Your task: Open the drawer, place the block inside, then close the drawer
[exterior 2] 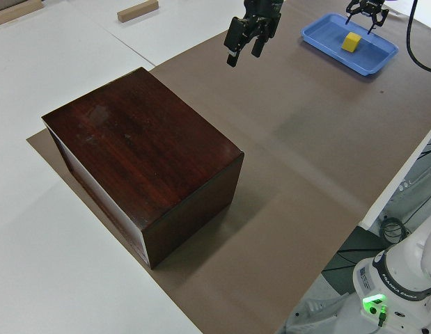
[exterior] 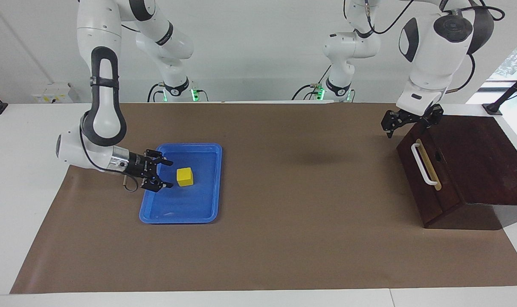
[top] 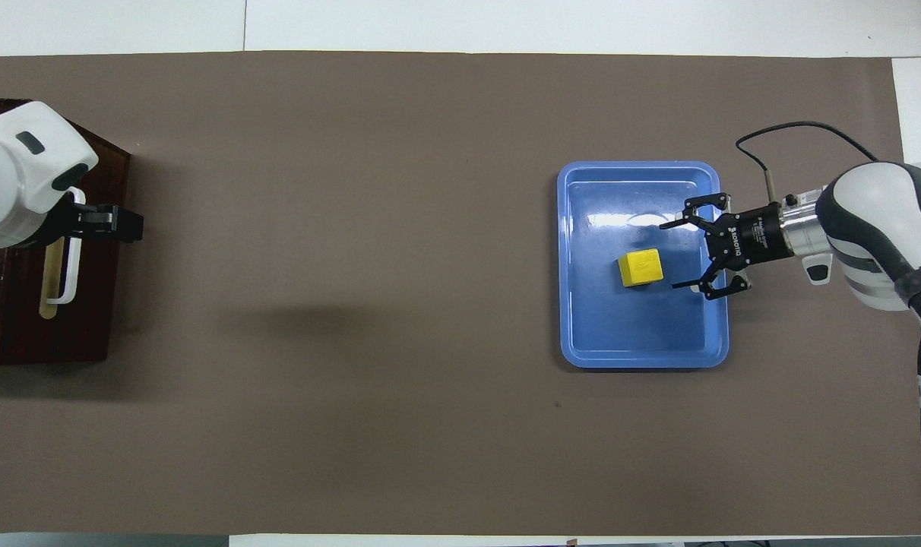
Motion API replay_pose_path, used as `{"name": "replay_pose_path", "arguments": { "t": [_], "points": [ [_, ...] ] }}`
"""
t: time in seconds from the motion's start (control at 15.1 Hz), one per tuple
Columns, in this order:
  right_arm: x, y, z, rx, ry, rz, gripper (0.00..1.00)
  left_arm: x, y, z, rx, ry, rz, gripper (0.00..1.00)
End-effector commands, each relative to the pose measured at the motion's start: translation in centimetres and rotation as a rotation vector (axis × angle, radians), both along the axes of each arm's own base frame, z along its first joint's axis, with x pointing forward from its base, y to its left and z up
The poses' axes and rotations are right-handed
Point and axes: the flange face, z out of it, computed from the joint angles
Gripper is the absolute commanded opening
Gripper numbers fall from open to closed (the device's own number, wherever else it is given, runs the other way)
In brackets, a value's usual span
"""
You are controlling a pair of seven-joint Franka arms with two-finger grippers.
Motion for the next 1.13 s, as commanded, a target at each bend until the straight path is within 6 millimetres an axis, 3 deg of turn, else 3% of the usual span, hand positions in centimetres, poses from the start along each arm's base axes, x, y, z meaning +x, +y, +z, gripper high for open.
{"name": "replay_pose_path", "arguments": {
  "t": [0.0, 0.2, 0.53, 0.73, 1.06],
  "points": [
    [-0.1, 1.0, -0.4, 0.007, -0.019, 0.0, 1.0, 2.0, -0.1, -4.3, 0.124, -0.003, -0.066, 1.0],
    [-0.4, 1.3, -0.9, -0.01, -0.029, -0.004, 1.0, 3.4, 0.7, -8.0, 0.194, -0.009, -0.114, 1.0],
    [-0.4, 2.4, -1.4, -0.031, -0.045, 0.008, 1.0, 3.7, 3.2, -11.6, 0.212, -0.023, -0.136, 1.0],
    [-0.7, 2.4, -1.6, -0.028, -0.061, 0.029, 1.0, 3.9, 5.2, -12.0, 0.236, -0.03, -0.132, 1.0],
    [-0.6, 2.3, -1.6, -0.03, -0.064, 0.029, 1.0, 3.3, 6.1, -13.6, 0.228, -0.013, -0.12, 1.0]
  ]
}}
